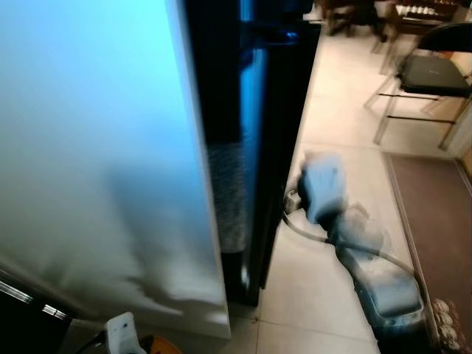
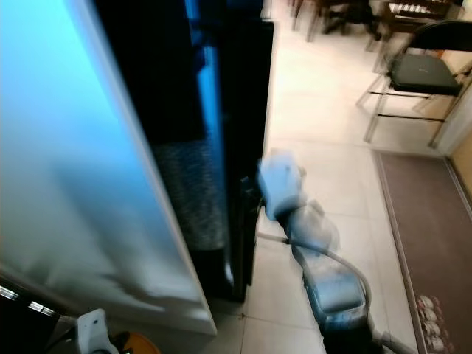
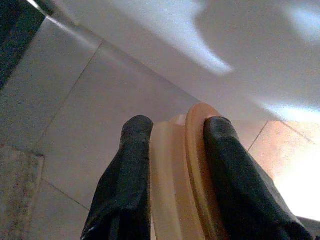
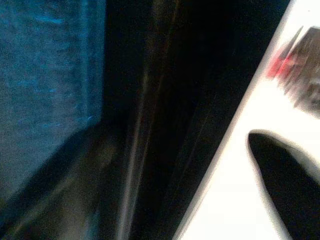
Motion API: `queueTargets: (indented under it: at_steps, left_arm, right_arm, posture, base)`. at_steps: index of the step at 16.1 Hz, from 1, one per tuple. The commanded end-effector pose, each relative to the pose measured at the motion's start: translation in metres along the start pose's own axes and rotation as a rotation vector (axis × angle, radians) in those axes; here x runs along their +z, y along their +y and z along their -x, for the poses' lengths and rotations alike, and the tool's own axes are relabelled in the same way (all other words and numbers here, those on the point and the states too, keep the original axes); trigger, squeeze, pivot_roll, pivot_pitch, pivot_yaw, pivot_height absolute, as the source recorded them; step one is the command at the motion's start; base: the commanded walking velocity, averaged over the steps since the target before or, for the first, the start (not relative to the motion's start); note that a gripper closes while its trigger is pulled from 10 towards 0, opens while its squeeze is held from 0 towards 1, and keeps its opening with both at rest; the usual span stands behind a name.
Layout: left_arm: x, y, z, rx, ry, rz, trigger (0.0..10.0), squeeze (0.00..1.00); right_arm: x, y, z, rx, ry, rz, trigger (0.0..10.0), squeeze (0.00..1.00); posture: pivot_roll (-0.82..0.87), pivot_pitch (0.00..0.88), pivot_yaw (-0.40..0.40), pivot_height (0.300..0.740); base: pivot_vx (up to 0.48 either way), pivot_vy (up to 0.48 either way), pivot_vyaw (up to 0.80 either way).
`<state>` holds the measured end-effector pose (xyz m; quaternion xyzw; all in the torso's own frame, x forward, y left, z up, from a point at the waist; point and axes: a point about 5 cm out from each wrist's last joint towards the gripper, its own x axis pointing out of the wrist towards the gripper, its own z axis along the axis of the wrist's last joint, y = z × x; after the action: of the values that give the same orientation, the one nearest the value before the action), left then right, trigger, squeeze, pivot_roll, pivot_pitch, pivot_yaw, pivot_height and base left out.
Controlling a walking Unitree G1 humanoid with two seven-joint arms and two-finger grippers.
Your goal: Restocking fridge
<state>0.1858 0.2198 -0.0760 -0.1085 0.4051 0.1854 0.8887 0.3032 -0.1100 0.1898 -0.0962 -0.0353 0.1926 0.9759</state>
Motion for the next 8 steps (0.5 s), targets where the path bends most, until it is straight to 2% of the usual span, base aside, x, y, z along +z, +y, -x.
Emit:
queueTargets:
  at_steps: [1,4,8]
  left_arm:
    - [-0.026,0.004,0.005,0.004,0.105,-0.023,10.0,0.00]
    - [-0.025,0.002,0.005,0.000,0.105,-0.029,10.0,0.00]
    - [-0.024,-0.001,0.004,0.002,0.102,-0.013,10.0,0.00]
  right_arm:
    - [-0.001,0.003,0.010,-0.011,-0.016,-0.038,10.0,0.00]
    - [0.004,0.018,0.030,0.084,-0.038,-0.059,10.0,0.00]
    - [0.004,0.020,0.029,0.139,-0.036,-0.090,10.0,0.00]
  posture:
    - [-0.13,0.111,0.005,0.740]
    - [-0.14,0.108,-0.005,0.740]
    - [-0.13,0.099,-0.017,0.740]
  base:
    - [0.000,0.000,0.00]
    - [0.000,0.000,0.00]
    - [0.000,0.000,0.00]
